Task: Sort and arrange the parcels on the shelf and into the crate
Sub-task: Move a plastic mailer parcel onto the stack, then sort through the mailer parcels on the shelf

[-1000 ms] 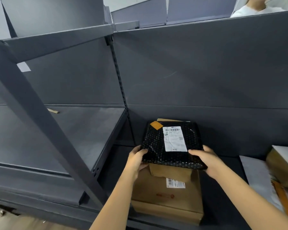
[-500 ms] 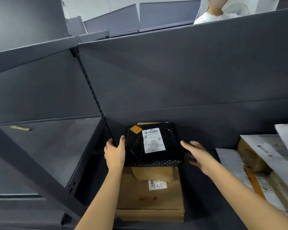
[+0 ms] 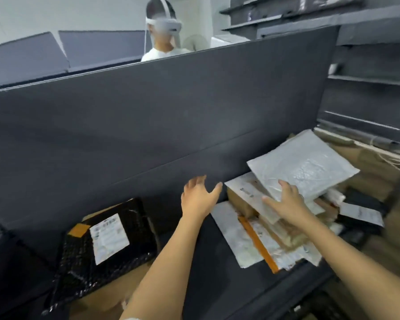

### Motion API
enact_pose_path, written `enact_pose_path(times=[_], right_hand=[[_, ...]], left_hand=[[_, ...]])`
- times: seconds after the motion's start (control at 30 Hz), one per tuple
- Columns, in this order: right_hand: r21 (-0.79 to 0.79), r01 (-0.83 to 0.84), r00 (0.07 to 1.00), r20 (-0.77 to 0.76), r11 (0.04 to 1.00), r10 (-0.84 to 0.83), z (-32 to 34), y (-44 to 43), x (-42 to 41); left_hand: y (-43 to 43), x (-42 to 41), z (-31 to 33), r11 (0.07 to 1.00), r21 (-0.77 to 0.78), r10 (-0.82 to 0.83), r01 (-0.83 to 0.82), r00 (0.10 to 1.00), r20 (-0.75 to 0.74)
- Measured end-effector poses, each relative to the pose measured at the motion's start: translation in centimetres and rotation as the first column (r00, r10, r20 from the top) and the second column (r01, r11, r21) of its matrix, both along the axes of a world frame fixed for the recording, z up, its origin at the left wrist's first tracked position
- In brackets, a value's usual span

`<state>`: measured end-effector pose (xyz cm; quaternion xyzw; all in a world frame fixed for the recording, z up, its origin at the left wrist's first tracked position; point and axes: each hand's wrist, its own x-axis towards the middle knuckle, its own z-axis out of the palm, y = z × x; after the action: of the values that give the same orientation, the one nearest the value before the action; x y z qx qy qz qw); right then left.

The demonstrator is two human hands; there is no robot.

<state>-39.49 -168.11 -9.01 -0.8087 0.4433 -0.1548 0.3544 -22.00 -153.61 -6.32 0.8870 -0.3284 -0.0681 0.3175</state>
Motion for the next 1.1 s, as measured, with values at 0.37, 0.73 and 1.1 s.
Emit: enact_pose_path(times=[0.37,0.73,1.1], right_hand=[[0.080,0.284,0.959,-0.037,0.955,-0.282,-2.6,-5.9,-10.8],[0.445,0.177,0.940,0.189,0.878,-0.286,-5.1,-8.7,-5.7],[0.788,0.193,0.571,0.394,0.584,-0.720,-5.6,-12.6,-3.1]], left_hand=[[-10.4,-7.4,-3.0,0.951,0.120,-0.277,0.283,0.959,-0.065],[-9.2,-4.8,-5.7,0.972,0.135,-0.168,0.194,0.969,-0.183],[-4.8,-0.3,-6.3,0.987,0.152,-0.017,0.049,0.979,-0.203]])
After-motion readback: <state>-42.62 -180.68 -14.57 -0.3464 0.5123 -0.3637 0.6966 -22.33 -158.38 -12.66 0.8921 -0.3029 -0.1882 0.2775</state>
